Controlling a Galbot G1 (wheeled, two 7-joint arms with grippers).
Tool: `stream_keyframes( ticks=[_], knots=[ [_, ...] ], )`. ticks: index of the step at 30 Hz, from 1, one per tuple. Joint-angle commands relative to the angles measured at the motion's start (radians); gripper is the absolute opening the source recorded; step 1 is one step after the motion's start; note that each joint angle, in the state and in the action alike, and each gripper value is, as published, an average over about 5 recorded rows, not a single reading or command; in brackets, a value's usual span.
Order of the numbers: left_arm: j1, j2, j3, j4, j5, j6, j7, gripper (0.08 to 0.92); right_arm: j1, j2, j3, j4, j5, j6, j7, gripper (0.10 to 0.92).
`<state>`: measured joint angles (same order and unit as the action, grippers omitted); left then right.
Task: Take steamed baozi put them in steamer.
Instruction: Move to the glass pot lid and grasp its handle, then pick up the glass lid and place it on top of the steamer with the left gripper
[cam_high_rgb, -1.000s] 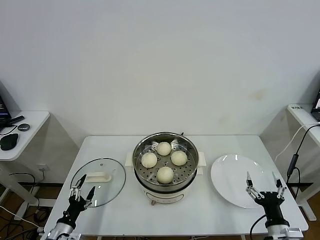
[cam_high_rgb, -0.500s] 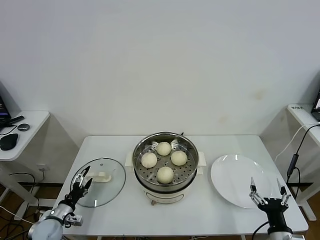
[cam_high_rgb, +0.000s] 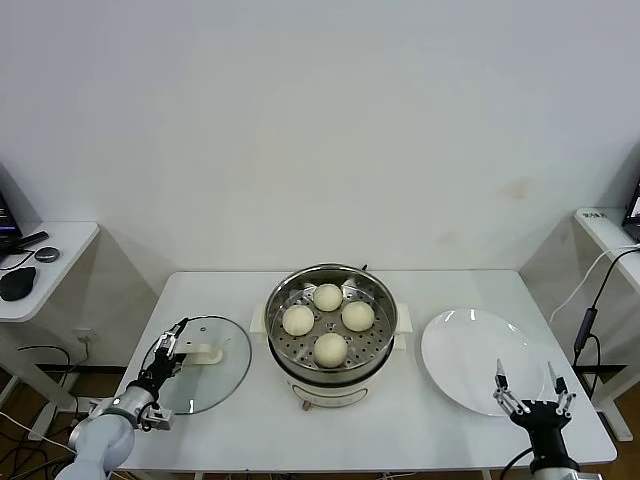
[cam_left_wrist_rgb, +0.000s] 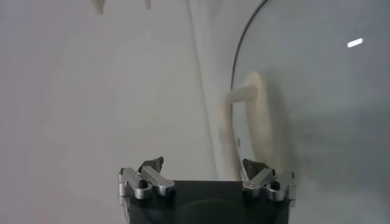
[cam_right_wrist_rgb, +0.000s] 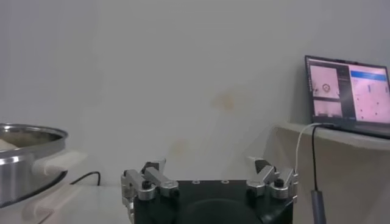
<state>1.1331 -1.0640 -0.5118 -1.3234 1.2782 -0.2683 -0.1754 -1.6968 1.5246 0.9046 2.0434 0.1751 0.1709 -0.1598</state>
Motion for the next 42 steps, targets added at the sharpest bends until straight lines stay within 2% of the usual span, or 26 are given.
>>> stream_keyframes(
  ticks=[1,5,11,16,25,30,33,36,42],
  knots=[
    [-0.053,-0.011,0.021,0.055,0.018,0.001,0.008,0.823,-0.003,0.006,-0.006,0.0,-0.009,0.002,-0.002,0.823],
    [-0.059,-0.023,0.023,0.081,0.019,0.001,0.003,0.777,-0.004,0.009,-0.013,0.004,-0.014,0.002,-0.003,0.823],
    [-0.053,-0.033,0.017,0.099,-0.004,0.001,-0.021,0.61,-0.007,0.009,-0.017,0.007,-0.017,0.001,-0.006,0.823],
    [-0.023,-0.032,0.005,0.061,-0.031,0.001,-0.047,0.463,-0.007,0.008,-0.024,0.007,-0.021,0.001,-0.007,0.823],
    [0.116,0.003,-0.04,-0.165,-0.077,0.054,-0.11,0.209,-0.017,0.0,-0.057,0.003,-0.048,0.015,-0.007,0.823],
    [0.281,0.066,-0.097,-0.402,-0.117,0.136,-0.119,0.174,-0.019,-0.002,-0.073,0.004,-0.064,0.021,-0.009,0.823],
    [0.378,0.124,-0.141,-0.551,-0.222,0.235,-0.06,0.174,-0.021,-0.004,-0.083,0.003,-0.072,0.023,-0.012,0.823],
    [0.415,0.178,-0.191,-0.652,-0.354,0.316,0.049,0.174,-0.025,-0.011,-0.096,-0.002,-0.08,0.028,-0.017,0.823],
    [0.333,0.27,-0.197,-0.777,-0.512,0.438,0.223,0.174,-0.031,-0.015,-0.123,-0.03,-0.118,0.061,-0.021,0.823]
  ],
)
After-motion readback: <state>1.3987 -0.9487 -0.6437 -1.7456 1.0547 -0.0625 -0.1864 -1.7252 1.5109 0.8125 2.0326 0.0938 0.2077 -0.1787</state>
